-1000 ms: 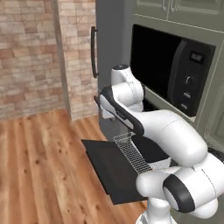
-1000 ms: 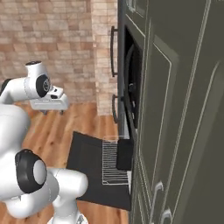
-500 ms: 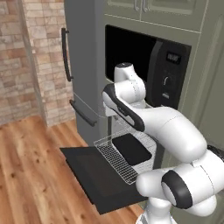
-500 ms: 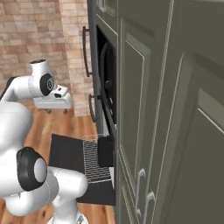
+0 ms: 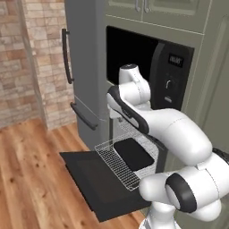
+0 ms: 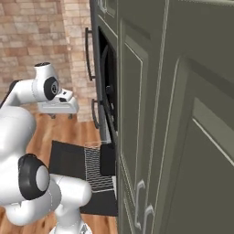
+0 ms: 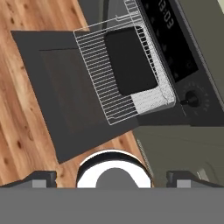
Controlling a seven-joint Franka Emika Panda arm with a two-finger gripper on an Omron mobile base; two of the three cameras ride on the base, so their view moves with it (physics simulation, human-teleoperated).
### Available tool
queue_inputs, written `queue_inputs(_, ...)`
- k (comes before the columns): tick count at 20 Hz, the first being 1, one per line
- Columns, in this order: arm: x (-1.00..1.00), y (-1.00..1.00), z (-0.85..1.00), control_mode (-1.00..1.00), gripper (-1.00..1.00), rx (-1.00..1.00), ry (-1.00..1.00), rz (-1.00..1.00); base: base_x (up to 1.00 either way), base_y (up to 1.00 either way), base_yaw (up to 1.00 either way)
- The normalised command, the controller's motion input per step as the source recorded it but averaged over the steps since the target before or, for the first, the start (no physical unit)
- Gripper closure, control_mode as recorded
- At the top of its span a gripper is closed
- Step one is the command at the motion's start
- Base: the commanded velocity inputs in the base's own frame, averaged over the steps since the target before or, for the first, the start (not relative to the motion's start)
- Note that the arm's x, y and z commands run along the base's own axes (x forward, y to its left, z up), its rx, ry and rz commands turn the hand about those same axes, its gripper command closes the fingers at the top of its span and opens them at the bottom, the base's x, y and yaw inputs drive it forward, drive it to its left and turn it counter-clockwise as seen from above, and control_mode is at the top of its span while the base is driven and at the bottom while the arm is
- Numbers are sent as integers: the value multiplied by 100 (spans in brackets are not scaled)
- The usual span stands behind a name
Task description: Take the baked cake out of the oven and place it on the plate for cooling. Then close the oven door.
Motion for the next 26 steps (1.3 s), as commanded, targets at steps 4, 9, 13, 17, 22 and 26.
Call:
queue_inputs(4,0,0,0,100,-100,0,0,0,13,-54,12)
queue_inputs(9,6,-4,-12,-100,-100,0,0,3,14,-31,10)
queue_inputs(13,31,5,-64,-100,-100,0,2,11,0,0,0)
queue_inputs(17,54,61,-87,-100,-100,-7,13,0,0,0,0)
queue_inputs(22,49,69,-95,-100,-100,-11,18,0,0,0,0)
queue_inputs(26,45,46,-80,-100,-100,-11,14,0,0,0,0)
